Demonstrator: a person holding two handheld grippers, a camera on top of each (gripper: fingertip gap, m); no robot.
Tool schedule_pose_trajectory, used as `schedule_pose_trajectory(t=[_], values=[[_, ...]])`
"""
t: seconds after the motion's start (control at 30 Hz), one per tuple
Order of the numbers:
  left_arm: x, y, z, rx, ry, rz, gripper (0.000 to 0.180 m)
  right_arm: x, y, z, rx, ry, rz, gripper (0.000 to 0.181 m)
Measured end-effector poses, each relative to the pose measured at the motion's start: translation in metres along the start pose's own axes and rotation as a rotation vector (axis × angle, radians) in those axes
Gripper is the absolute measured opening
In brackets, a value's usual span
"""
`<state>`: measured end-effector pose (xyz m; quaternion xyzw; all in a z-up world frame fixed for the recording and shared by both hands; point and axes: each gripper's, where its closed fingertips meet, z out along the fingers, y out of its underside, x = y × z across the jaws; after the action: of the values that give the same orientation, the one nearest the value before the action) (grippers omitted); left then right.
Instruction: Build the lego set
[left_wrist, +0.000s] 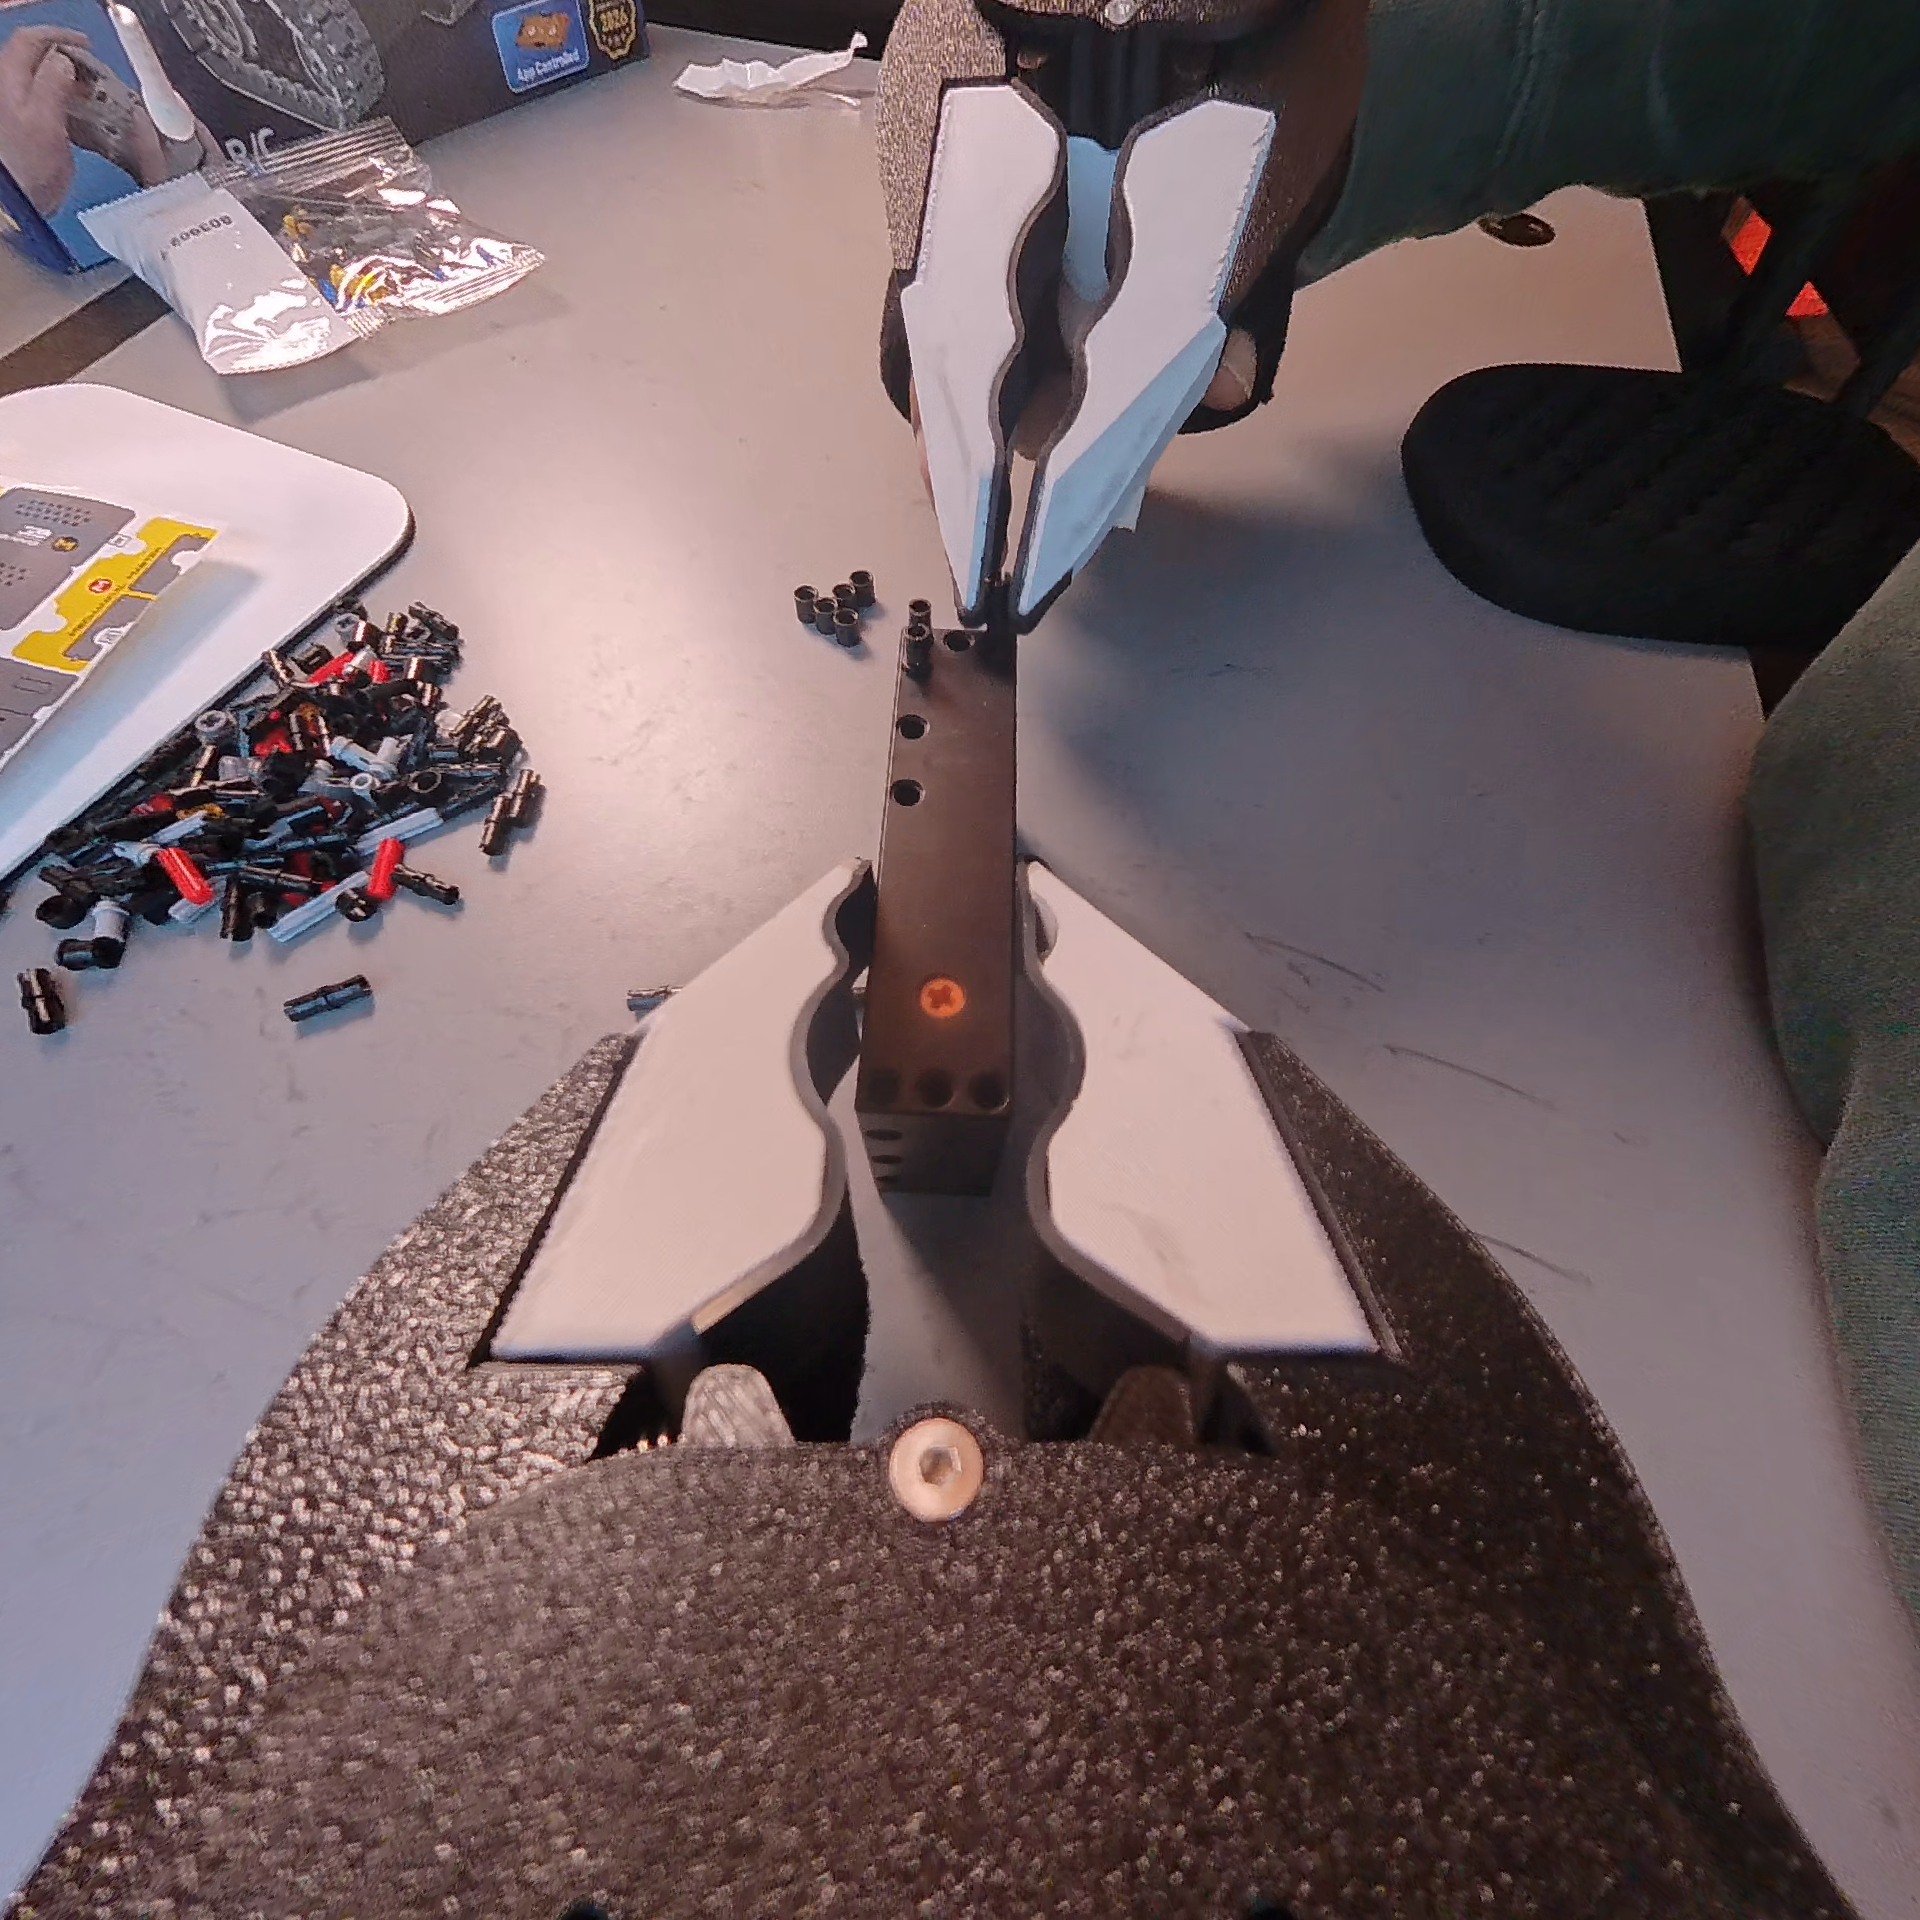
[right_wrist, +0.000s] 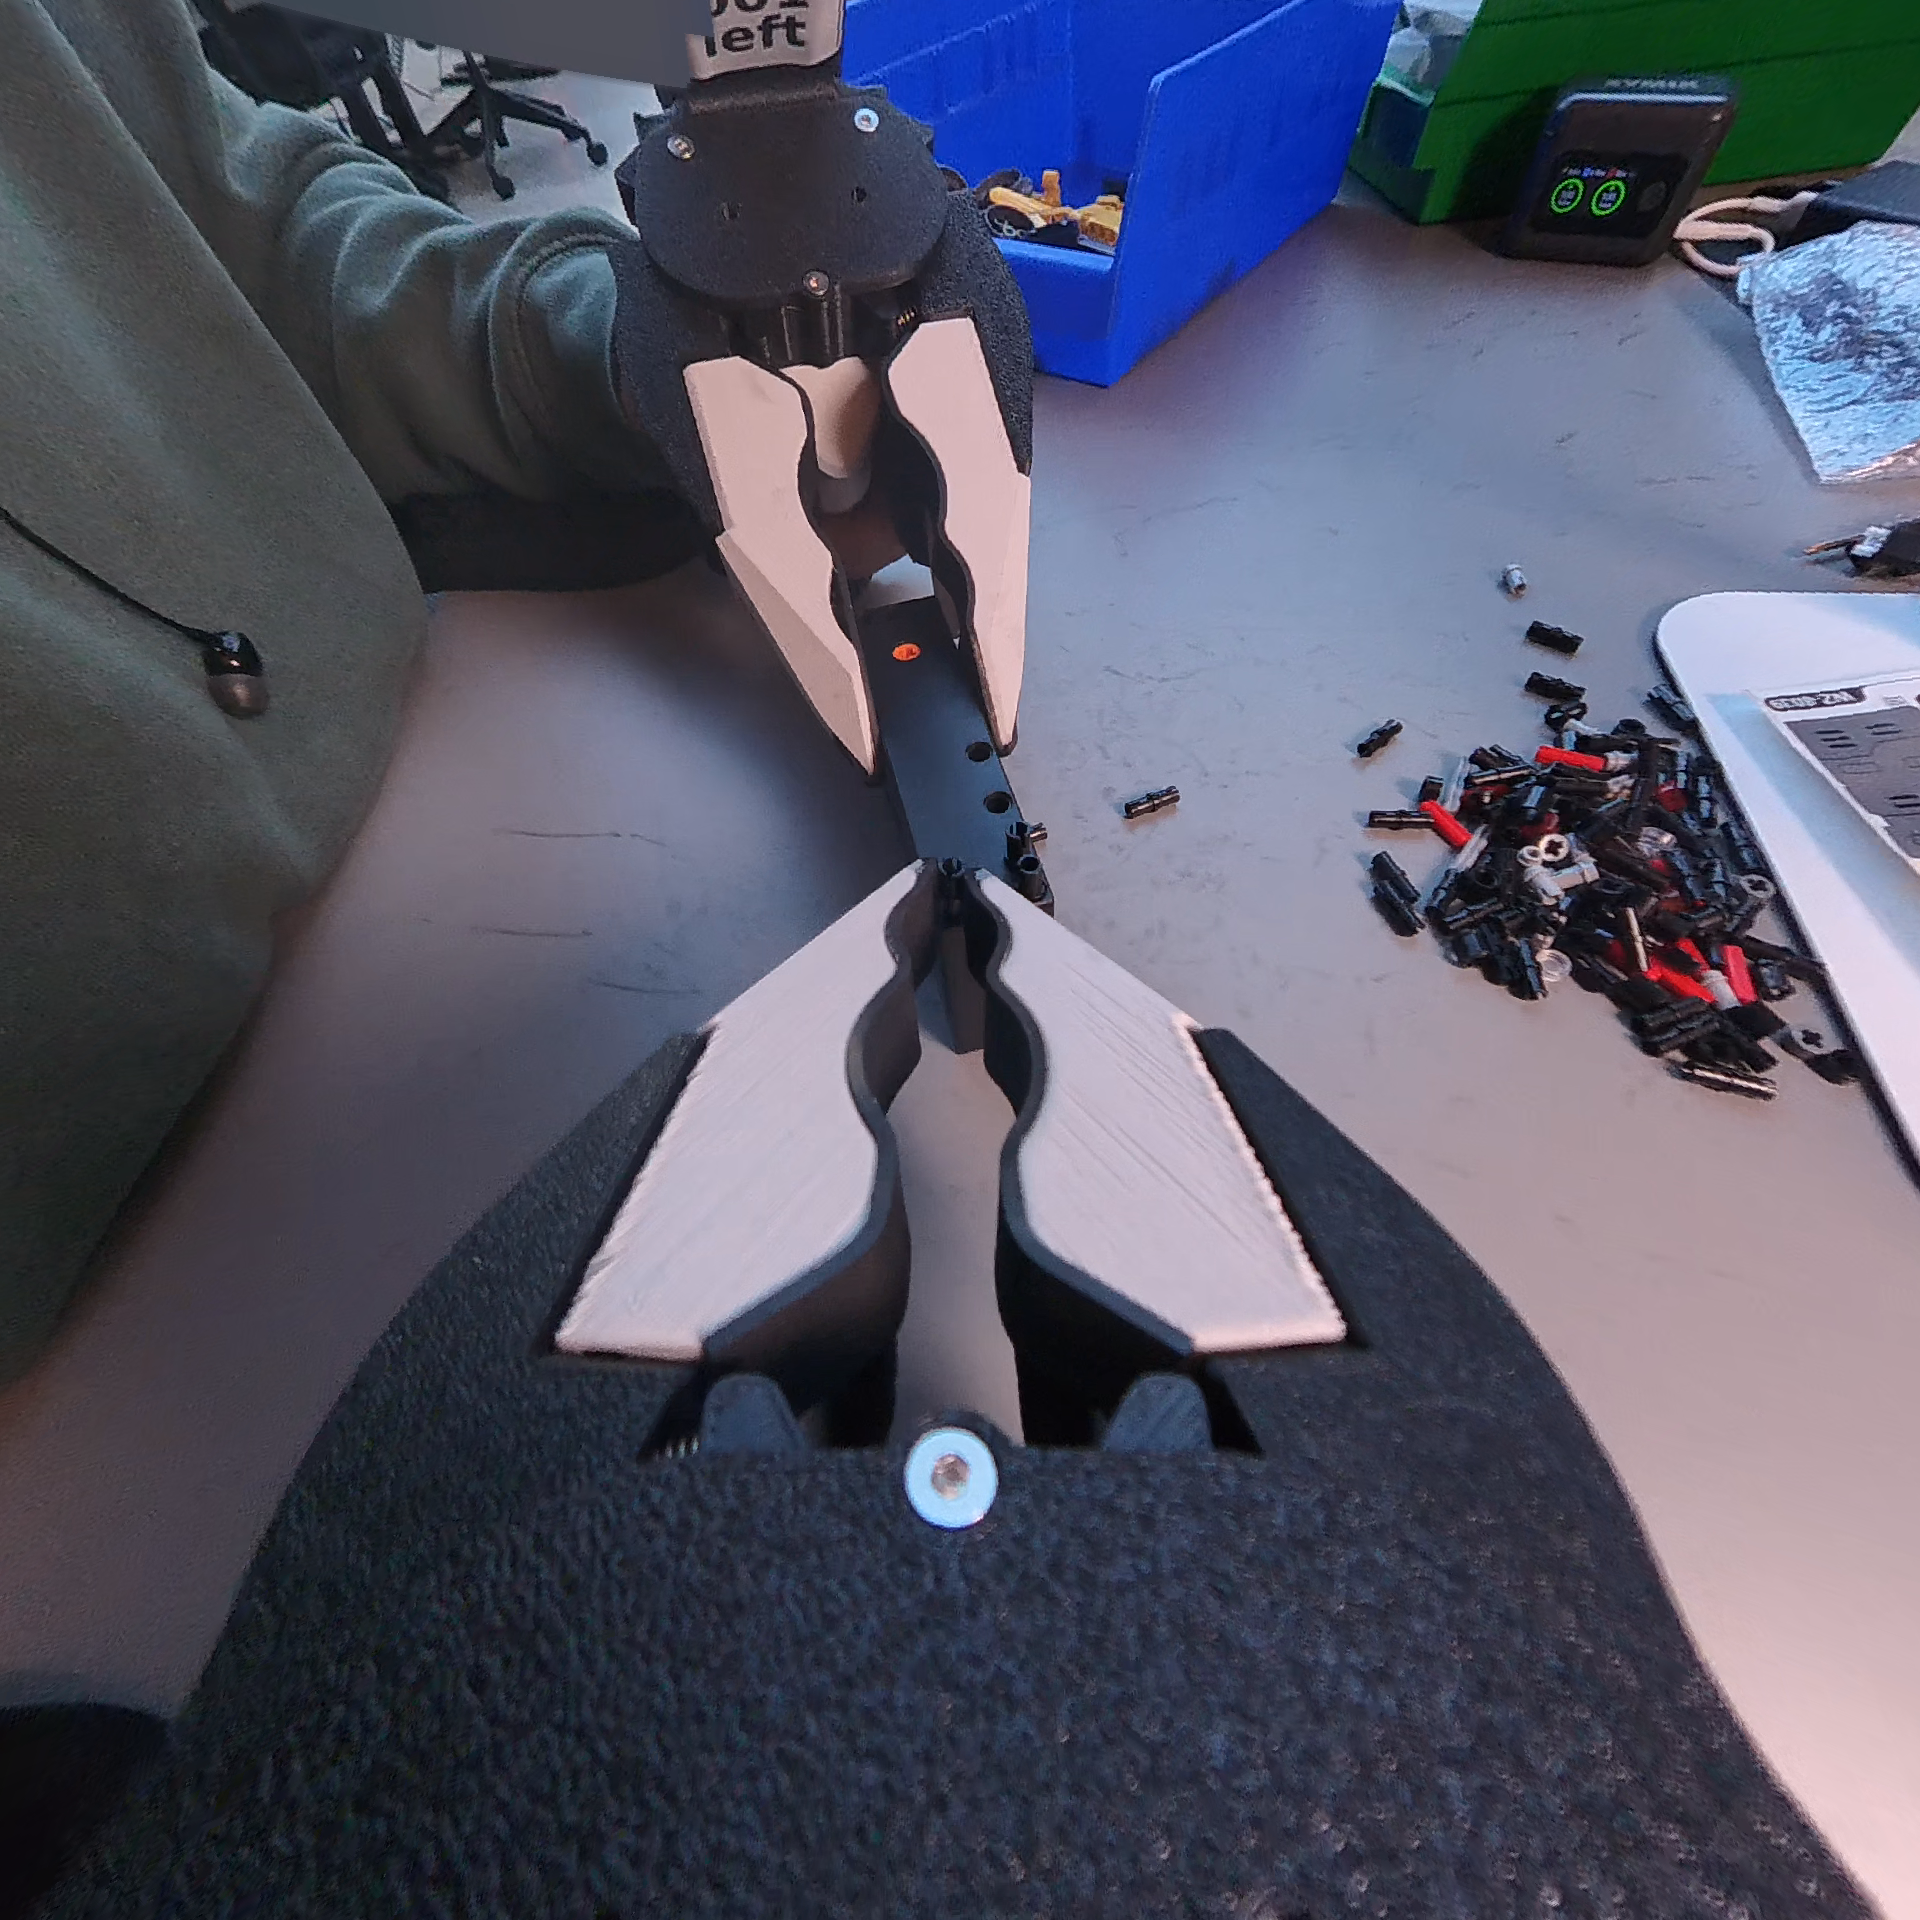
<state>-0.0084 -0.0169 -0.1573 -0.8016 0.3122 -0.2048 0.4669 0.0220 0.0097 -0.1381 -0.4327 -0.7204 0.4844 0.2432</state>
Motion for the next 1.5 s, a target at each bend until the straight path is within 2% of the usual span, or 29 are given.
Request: schedule_pose_trajectory(t=[0.33,0.8,1.0,1.13,1.33,1.5], values=[[-0.0002,0.0002,-0.0005,0.000,0.004,-0.009,0.026,-0.0011,0.0015,0.0013,-0.090,-0.013,-0.135,0.003],[-0.0002,0.0002,-0.0007,-0.001,0.005,-0.016,0.026,-0.0025,0.0033,0.0019,-0.301,-0.028,-0.391,0.003],[-0.0008,0.0003,-0.0006,-0.001,-0.002,-0.015,0.026,-0.0005,0.0047,0.0023,-0.334,-0.022,-0.439,0.003],[-0.0009,0.0003,-0.0005,-0.001,-0.001,-0.017,0.026,0.0007,0.0085,0.0035,-0.366,-0.035,-0.377,0.004],[-0.0011,0.0003,-0.0006,-0.001,-0.003,-0.016,0.026,0.0005,0.0064,0.0032,-0.246,-0.076,-0.165,0.003],[-0.0009,0.0003,-0.0003,-0.001,0.006,-0.023,0.026,-0.0003,0.0052,0.0028,-0.211,-0.001,-0.147,0.003]])
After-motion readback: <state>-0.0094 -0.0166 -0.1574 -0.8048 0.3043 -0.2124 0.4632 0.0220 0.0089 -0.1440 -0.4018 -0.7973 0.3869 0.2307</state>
